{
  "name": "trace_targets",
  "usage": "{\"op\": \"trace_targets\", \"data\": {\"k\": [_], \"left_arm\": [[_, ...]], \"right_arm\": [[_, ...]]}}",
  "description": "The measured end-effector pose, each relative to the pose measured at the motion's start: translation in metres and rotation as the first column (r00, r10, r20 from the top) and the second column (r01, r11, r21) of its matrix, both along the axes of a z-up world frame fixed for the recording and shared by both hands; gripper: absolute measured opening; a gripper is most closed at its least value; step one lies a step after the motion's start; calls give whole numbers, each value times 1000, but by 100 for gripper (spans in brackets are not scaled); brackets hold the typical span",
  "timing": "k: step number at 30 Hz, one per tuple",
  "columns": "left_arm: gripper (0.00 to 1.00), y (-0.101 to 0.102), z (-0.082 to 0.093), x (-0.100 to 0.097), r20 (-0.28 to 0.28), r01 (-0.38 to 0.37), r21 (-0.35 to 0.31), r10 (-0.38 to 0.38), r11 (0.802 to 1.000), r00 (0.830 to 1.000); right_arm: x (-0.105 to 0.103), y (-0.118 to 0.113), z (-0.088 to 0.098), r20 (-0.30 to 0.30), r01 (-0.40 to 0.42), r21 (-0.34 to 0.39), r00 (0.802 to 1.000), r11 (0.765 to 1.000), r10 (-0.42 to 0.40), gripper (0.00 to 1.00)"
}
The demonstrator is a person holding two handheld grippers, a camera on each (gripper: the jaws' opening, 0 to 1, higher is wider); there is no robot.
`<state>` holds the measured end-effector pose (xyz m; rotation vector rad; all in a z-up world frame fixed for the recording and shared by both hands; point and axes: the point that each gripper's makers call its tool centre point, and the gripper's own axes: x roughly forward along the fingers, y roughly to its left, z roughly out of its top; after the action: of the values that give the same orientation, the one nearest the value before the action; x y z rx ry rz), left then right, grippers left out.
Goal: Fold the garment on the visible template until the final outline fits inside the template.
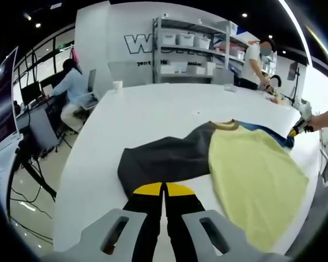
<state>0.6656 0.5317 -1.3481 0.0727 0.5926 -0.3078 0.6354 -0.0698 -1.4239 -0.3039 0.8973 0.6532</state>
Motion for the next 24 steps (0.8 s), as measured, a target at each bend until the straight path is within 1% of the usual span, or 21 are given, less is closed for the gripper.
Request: {"op": "trace_targets", "data": {"k": [2,4,6,8,9,12,13,15,17,21,23,24], "left_arm": [[0,-2,0,1,2,4,-3,-4,1000,1000],[0,-3,1,1,3,7,-4,-7,1000,1000],[0,-5,2,2,7,10,-7,-10,1000,1000],[0,-6,4,2,10,12,-9,-12,1000,1000],[0,-7,5,2,13,14,-10,-13,1000,1000],[0,-9,7,2,18,17,-12,-17,1000,1000],[0,-9,7,1,19,19,-12,-19,1000,1000],[0,-10,8,1,21,20,-14,-20,1000,1000],[0,-11,10,0,24,22,-15,-21,1000,999],[0,-14,12,-1,29,27,-17,-27,999,999],[0,-15,13,-1,31,30,-17,-29,999,999],[0,-15,14,-1,32,30,-17,-29,999,999]], "right_arm": [[0,-5,5,10,12,-2,1000,1000,-12,0],[2,-8,12,43,15,-3,999,1000,-15,0],[4,-14,23,81,32,-7,996,999,-31,0],[6,-18,31,105,43,-13,994,999,-41,0],[8,-23,37,131,44,-25,991,999,-40,0],[10,-30,51,164,61,-26,985,998,-56,0],[11,-34,56,188,65,-37,980,997,-57,0],[11,-41,65,207,76,-44,976,996,-65,0],[12,-46,74,240,80,-51,969,995,-66,0],[4,-50,83,273,65,-66,961,996,-45,0],[-1,-47,87,286,55,-50,957,997,-38,0],[-6,-46,88,292,50,-54,956,997,-32,0]]}}
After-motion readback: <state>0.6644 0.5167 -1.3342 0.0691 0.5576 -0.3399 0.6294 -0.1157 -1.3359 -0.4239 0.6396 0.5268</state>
